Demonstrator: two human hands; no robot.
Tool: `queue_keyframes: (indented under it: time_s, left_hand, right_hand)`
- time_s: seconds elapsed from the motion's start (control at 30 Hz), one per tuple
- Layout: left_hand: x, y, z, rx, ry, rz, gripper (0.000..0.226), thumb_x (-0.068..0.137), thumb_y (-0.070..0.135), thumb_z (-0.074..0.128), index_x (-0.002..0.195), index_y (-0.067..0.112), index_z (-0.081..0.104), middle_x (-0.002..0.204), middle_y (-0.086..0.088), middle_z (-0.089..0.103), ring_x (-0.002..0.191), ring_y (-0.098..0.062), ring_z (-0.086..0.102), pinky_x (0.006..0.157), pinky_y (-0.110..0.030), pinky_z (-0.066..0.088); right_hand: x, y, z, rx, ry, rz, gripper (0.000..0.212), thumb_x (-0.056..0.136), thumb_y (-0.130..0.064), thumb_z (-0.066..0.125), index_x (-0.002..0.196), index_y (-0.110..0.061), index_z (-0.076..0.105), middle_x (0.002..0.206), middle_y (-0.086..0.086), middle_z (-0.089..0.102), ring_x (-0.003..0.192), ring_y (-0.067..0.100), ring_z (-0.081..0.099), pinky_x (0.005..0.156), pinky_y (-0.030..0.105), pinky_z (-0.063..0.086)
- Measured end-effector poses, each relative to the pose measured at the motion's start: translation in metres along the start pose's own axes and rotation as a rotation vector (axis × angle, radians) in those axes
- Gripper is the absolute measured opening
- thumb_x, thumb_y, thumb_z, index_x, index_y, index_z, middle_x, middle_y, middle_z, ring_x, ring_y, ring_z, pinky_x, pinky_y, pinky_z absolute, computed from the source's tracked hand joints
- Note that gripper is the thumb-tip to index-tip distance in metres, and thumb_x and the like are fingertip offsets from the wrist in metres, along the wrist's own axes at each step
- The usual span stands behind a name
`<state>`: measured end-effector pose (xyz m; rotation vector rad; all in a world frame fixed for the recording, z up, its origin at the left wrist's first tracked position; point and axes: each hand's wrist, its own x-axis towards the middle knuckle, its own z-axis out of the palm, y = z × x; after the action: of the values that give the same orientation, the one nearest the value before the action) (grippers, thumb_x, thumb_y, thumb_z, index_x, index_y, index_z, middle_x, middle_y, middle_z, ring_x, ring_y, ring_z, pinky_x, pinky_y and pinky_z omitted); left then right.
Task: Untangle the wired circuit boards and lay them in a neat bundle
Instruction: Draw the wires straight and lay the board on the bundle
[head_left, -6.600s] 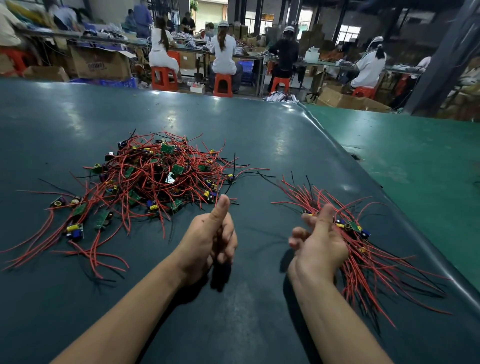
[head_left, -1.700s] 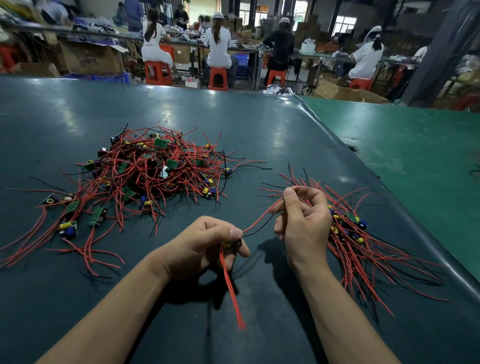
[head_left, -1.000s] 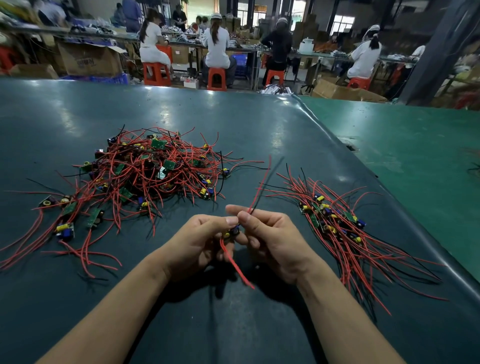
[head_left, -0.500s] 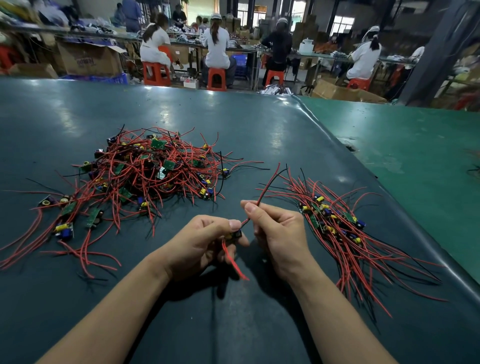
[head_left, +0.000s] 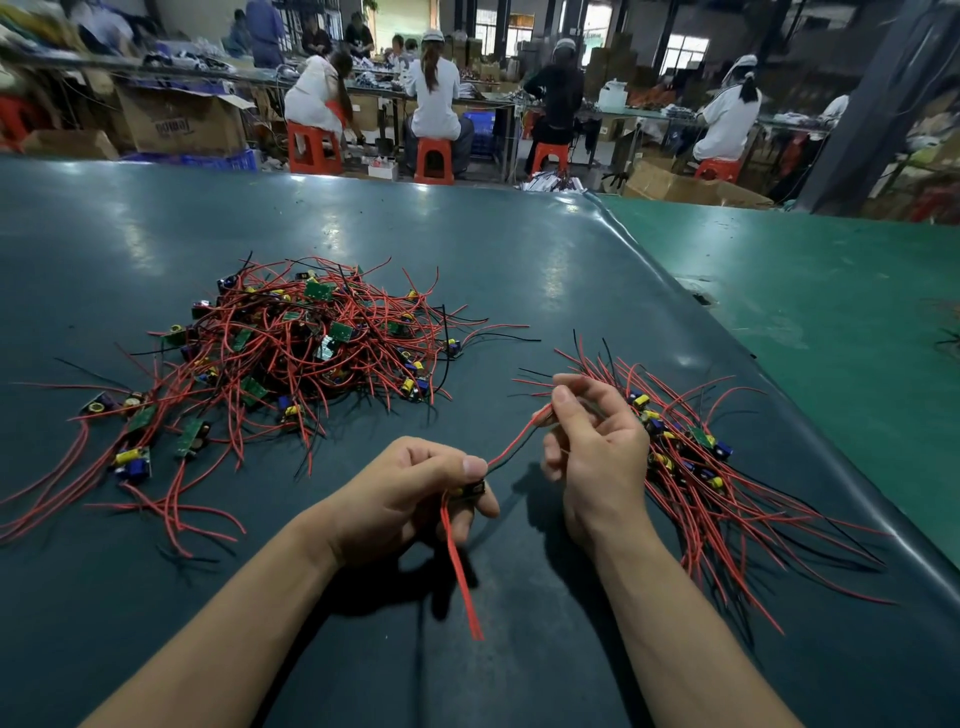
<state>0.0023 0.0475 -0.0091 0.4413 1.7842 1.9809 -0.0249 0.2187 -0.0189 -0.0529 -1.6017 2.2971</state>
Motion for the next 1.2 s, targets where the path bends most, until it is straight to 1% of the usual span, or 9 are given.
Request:
queue_keyframes:
  time_s: [0.27, 0.4, 0.47, 0.53, 0.77, 0.9, 0.97, 1.1, 1.2]
  left_hand:
    - [0.0, -0.003, -0.001, -0.011, 0.028, 0.029, 0.029, 0.074, 0.034, 0.064, 0.064, 0.009, 0.074, 0.045, -0.006, 0.056, 0.04, -0.011, 0.049, 0.046, -0.018, 0.035]
    - [0.006, -0.007, 0.0, -0.107, 0.175, 0.063, 0.028, 0.083, 0.03, 0.066, 0.073, 0.006, 0.074, 0.052, -0.008, 0.058, 0.045, -0.013, 0.048, 0.049, -0.021, 0.036]
    - [0.007, -0.007, 0.001, -0.116, 0.174, 0.061, 0.035, 0.082, 0.033, 0.058, 0.079, 0.001, 0.071, 0.06, -0.01, 0.062, 0.047, -0.013, 0.05, 0.051, -0.025, 0.038]
    - [0.007, -0.007, 0.002, -0.08, 0.16, 0.062, 0.032, 0.085, 0.03, 0.061, 0.078, 0.001, 0.071, 0.072, -0.021, 0.062, 0.048, -0.016, 0.051, 0.052, -0.028, 0.037]
    - [0.002, -0.007, -0.008, -0.027, -0.018, 0.02, 0.032, 0.069, 0.038, 0.063, 0.06, 0.008, 0.072, 0.041, -0.003, 0.051, 0.035, -0.01, 0.044, 0.045, -0.024, 0.029]
    - [0.003, -0.012, -0.014, -0.075, -0.095, 0.022, 0.033, 0.072, 0.038, 0.063, 0.058, 0.009, 0.069, 0.036, 0.0, 0.041, 0.035, -0.012, 0.027, 0.049, -0.04, 0.003]
    - [0.004, -0.012, -0.016, -0.143, -0.107, 0.013, 0.035, 0.07, 0.042, 0.069, 0.062, 0.008, 0.07, 0.037, 0.002, 0.04, 0.036, -0.012, 0.026, 0.049, -0.04, 0.005]
    - [0.003, -0.008, -0.013, -0.358, 0.06, -0.044, 0.028, 0.074, 0.037, 0.067, 0.082, 0.012, 0.076, 0.058, 0.001, 0.048, 0.039, -0.005, 0.031, 0.045, -0.019, 0.027]
    - [0.002, -0.003, -0.01, -0.421, 0.13, 0.055, 0.019, 0.085, 0.028, 0.059, 0.09, 0.02, 0.076, 0.074, -0.004, 0.064, 0.038, -0.004, 0.031, 0.053, -0.022, 0.033]
  right_hand:
    - [0.009, 0.001, -0.007, 0.096, 0.163, 0.13, 0.025, 0.101, -0.027, 0.052, 0.089, -0.009, 0.066, 0.073, 0.008, 0.072, 0.034, 0.01, 0.047, 0.034, 0.015, 0.031]
    - [0.002, -0.003, -0.002, -0.061, -0.183, 0.403, 0.044, 0.089, -0.051, 0.055, 0.092, -0.011, 0.073, 0.055, -0.002, 0.058, 0.036, 0.006, 0.04, 0.033, 0.013, 0.023]
    - [-0.008, -0.004, 0.001, -0.165, -0.427, 0.413, 0.038, 0.078, -0.05, 0.064, 0.082, -0.015, 0.077, 0.053, -0.004, 0.055, 0.04, 0.005, 0.039, 0.035, 0.014, 0.026]
    - [-0.013, -0.003, 0.002, -0.161, -0.502, 0.372, 0.03, 0.075, -0.041, 0.07, 0.081, -0.012, 0.077, 0.049, -0.003, 0.049, 0.037, 0.004, 0.034, 0.036, 0.014, 0.024]
    - [-0.003, -0.005, 0.001, 0.095, -0.168, 0.32, 0.022, 0.091, -0.016, 0.062, 0.073, -0.008, 0.073, 0.044, -0.005, 0.038, 0.032, 0.003, 0.024, 0.033, 0.012, 0.019]
    - [0.003, -0.003, -0.003, 0.218, 0.036, 0.293, 0.02, 0.096, -0.012, 0.058, 0.08, -0.004, 0.067, 0.048, -0.004, 0.043, 0.033, 0.003, 0.028, 0.033, 0.013, 0.018]
    - [0.007, -0.003, -0.006, 0.287, 0.098, 0.316, 0.021, 0.099, -0.014, 0.054, 0.083, -0.005, 0.066, 0.051, -0.002, 0.044, 0.034, 0.004, 0.03, 0.033, 0.013, 0.019]
    - [0.002, -0.001, -0.001, 0.071, 0.008, 0.273, 0.013, 0.095, -0.012, 0.06, 0.083, -0.011, 0.064, 0.053, -0.002, 0.051, 0.034, 0.006, 0.034, 0.034, 0.014, 0.023]
    - [-0.009, -0.001, 0.005, -0.172, -0.148, 0.165, 0.008, 0.092, -0.01, 0.065, 0.089, -0.015, 0.07, 0.054, -0.003, 0.056, 0.039, 0.005, 0.04, 0.036, 0.016, 0.029]
